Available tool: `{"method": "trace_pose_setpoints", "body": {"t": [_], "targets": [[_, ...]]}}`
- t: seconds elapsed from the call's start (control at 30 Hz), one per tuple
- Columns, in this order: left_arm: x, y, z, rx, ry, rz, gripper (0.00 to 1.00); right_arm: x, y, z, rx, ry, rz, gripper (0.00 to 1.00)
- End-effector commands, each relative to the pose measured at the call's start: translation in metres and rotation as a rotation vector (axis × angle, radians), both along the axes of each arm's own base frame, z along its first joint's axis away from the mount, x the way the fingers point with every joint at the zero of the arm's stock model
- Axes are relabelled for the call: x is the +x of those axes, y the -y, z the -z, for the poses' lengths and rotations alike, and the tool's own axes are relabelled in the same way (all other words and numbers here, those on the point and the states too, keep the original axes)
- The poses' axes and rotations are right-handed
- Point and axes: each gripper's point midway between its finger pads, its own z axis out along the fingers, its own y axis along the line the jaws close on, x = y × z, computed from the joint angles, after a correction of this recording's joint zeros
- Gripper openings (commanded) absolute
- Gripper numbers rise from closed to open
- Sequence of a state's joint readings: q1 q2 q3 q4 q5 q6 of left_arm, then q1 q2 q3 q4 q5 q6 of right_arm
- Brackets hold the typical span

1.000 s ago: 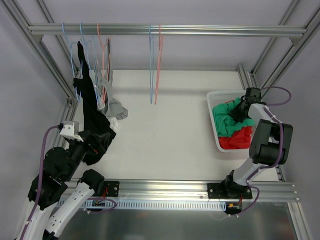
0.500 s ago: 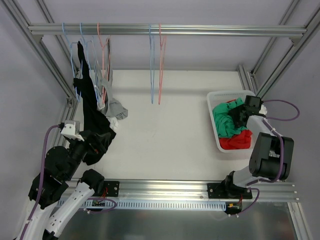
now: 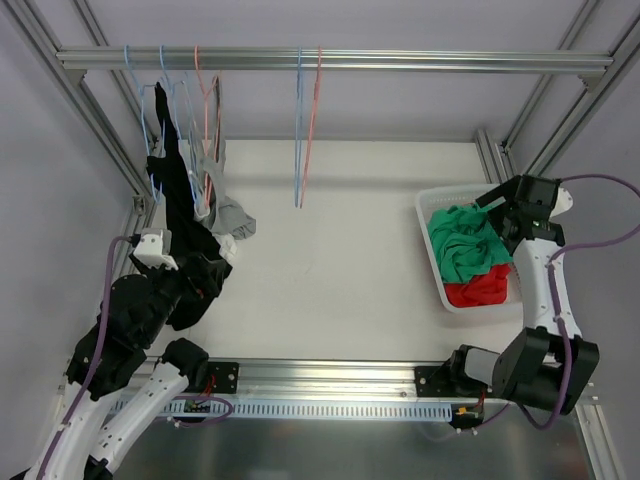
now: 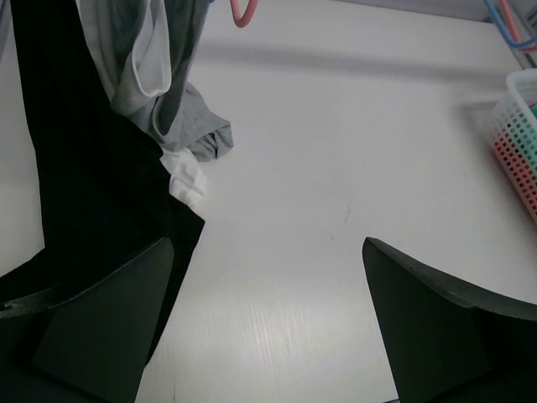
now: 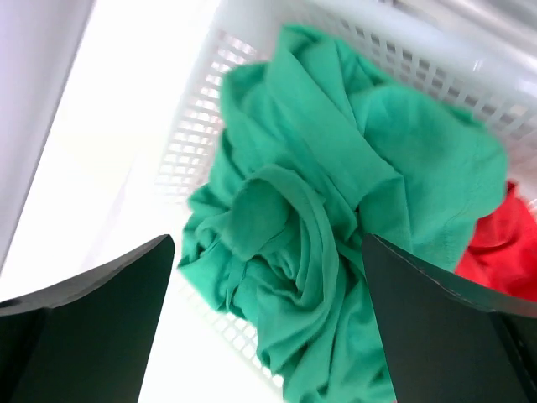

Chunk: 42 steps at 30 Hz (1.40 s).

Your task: Remove the tank top from the hanger

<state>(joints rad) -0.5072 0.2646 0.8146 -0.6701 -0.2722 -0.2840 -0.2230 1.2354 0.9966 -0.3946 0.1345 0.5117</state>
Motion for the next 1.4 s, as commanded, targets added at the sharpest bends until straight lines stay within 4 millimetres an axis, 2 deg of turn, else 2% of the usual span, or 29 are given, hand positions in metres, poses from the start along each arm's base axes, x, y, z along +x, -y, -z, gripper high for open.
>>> {"method": "trace_pose_setpoints", "body": {"t": [0.0, 0.03, 0.1, 0.13, 0.17, 0.2, 0.27, 0.33, 0.37, 0.4, 0.5, 0.57, 0.6, 0.7, 0.83, 1.03, 1.23, 1.37], "targets": [[0.011, -0.002, -0.012, -0.022, -0.002, -0.053, 0.99, -0.014, 0.011, -0.049, -0.141, 0.018, -0.063, 0.99], [0.012, -0.001, -0.011, -0.018, -0.009, -0.052, 0.99, -0.018, 0.009, -0.063, -0.170, 0.045, -0.093, 0.99], [0.016, 0.000, -0.010, -0.002, -0.027, -0.051, 0.99, -0.023, -0.008, -0.079, -0.229, 0.080, -0.272, 1.00], [0.016, 0.000, -0.010, 0.002, -0.035, -0.054, 0.99, -0.028, -0.021, -0.097, -0.248, 0.140, -0.357, 0.99], [0.018, -0.001, -0.010, 0.009, -0.043, -0.063, 0.99, -0.036, -0.040, -0.101, -0.230, 0.159, -0.471, 1.00], [0.021, 0.000, -0.006, 0.024, -0.065, -0.067, 0.99, -0.045, -0.046, -0.107, -0.274, 0.169, -0.539, 0.99], [0.024, 0.000, -0.006, 0.039, -0.081, -0.072, 0.99, -0.072, -0.054, -0.127, -0.362, 0.201, -0.577, 0.99], [0.030, 0.001, -0.003, 0.054, -0.106, -0.076, 0.99, -0.092, -0.074, -0.134, -0.421, 0.235, -0.668, 0.99], [0.031, 0.000, -0.003, 0.053, -0.112, -0.084, 0.99, -0.112, -0.084, -0.140, -0.426, 0.279, -0.706, 1.00], [0.033, 0.000, -0.002, 0.052, -0.123, -0.086, 0.99, -0.121, -0.088, -0.143, -0.430, 0.295, -0.717, 1.00], [0.033, -0.011, -0.003, 0.036, -0.115, -0.131, 0.99, -0.154, -0.099, -0.139, -0.447, 0.309, -0.785, 1.00], [0.030, -0.013, -0.003, 0.038, -0.102, -0.135, 0.99, -0.166, -0.103, -0.131, -0.449, 0.305, -0.812, 1.00], [0.026, -0.015, -0.006, 0.031, -0.081, -0.135, 0.99, -0.179, -0.108, -0.122, -0.441, 0.288, -0.845, 0.99], [0.017, -0.019, -0.007, 0.032, -0.047, -0.131, 0.99, -0.195, -0.108, -0.107, -0.444, 0.232, -0.878, 1.00], [0.009, -0.023, 0.000, 0.034, -0.030, -0.130, 0.99, -0.205, -0.101, -0.102, -0.483, 0.220, -0.862, 1.00], [0.009, -0.020, 0.009, 0.031, -0.042, -0.114, 0.99, -0.204, -0.089, -0.101, -0.547, 0.207, -0.820, 0.99], [0.011, -0.021, 0.011, 0.037, -0.055, -0.125, 0.99, -0.198, -0.091, -0.106, -0.560, 0.205, -0.844, 1.00], [0.010, -0.022, 0.010, 0.034, -0.048, -0.129, 0.99, -0.194, -0.096, -0.102, -0.539, 0.194, -0.872, 0.99]]}}
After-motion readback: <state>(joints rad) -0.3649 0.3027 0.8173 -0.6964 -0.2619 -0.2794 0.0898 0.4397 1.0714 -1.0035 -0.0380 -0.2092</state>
